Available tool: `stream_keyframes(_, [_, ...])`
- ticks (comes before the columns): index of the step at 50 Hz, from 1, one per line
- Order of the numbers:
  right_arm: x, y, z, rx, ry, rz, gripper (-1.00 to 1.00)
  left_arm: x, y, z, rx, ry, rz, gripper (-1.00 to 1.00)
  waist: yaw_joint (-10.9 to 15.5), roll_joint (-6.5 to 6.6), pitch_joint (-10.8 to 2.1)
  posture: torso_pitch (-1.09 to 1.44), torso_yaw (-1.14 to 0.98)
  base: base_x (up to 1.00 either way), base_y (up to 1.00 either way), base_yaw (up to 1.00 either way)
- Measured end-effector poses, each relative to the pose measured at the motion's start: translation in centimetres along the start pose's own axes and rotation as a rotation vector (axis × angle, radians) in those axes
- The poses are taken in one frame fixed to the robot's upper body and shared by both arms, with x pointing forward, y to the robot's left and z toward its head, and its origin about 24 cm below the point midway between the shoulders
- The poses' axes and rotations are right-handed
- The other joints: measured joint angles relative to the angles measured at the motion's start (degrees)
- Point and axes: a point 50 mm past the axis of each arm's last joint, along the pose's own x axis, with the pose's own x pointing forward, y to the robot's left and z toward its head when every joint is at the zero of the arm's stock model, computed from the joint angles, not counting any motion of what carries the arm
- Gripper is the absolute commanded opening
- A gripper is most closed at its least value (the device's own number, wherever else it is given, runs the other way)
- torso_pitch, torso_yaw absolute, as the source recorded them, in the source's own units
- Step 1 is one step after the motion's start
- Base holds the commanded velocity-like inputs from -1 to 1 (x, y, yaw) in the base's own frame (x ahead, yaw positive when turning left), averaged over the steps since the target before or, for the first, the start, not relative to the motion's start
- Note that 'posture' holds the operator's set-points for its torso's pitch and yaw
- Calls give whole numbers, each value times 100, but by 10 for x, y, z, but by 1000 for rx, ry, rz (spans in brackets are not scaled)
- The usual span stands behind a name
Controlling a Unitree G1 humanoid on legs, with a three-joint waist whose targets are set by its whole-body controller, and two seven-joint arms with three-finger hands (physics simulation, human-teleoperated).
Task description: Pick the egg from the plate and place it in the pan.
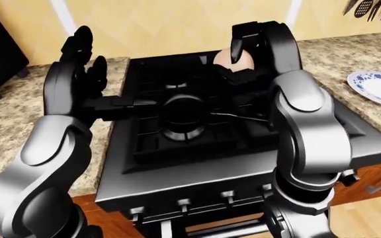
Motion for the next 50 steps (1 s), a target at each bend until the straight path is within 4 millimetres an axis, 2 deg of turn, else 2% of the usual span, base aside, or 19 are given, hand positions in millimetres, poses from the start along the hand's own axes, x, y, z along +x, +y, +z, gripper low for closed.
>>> stream_keyframes(3, [-1,-1,1,-1,-8,-4,-100,-1,-1,1,-2,-8,-2,100,-14,-199,-33,0,0,0,27,0])
stream_keyframes(4, [-1,-2,-1,-1,-2,-11,-100,-1,-3,0,-6,-3,-10,100,-55,-114,-6,0,0,0,26,0])
stream_keyframes(5, [0,-4,-5,0,13,-18,-100,-1,-5,-3,-4,8,-21,100,-59,-92,7,0,0,0,27,0])
stream_keyframes(8, [1,-6,-11,2,54,-35,-100,0,-7,-6,0,32,-42,100,-9,-145,-55,0,0,0,26,0])
stream_keyframes(10, [1,-6,-8,3,39,-34,-100,0,-6,-4,-2,20,-35,100,21,-57,-52,0,0,0,22,0])
stream_keyframes(11, [1,-6,-6,3,26,-34,-100,0,-5,-2,-2,10,-31,100,22,27,-33,0,0,0,0,0])
stream_keyframes(12, [0,-6,-3,3,11,-35,-100,-1,-5,1,-1,-5,-28,100,-4,105,29,0,0,0,0,0])
stream_keyframes(13, [0,-7,-1,4,-3,-36,-100,-1,-5,3,-2,-20,-26,100,-43,201,75,0,0,0,0,0])
stream_keyframes(14, [0,-6,1,4,-15,-35,-100,-1,-4,4,-2,-28,-21,100,-66,353,63,0,0,0,0,0])
stream_keyframes(17, [0,0,-2,2,-2,-5,-100,0,1,-3,-2,7,4,100,38,183,174,0,0,0,0,0])
stream_keyframes(20, [3,1,-4,0,20,12,-100,3,1,-5,1,30,13,100,54,-65,168,0,0,0,0,0])
stream_keyframes(21, [3,0,-3,1,20,9,-100,2,1,-4,2,28,10,100,46,-75,176,0,0,0,0,0])
stream_keyframes(26, [3,-6,-2,5,10,-19,-100,2,-5,-1,2,13,-19,100,73,41,87,0,0,0,0,0])
stream_keyframes(30, [5,-4,-4,3,12,-13,-100,1,-6,-1,0,0,-21,100,70,82,45,0,0,0,0,0])
stream_keyframes(39, [17,1,-10,-12,52,11,-100,1,-5,-5,1,20,-18,100,68,95,42,0,0,0,0,0])
stream_keyframes(50, [33,1,-3,-37,61,19,-100,2,-6,-7,-2,18,-22,100,54,112,18,0,0,0,0,0])
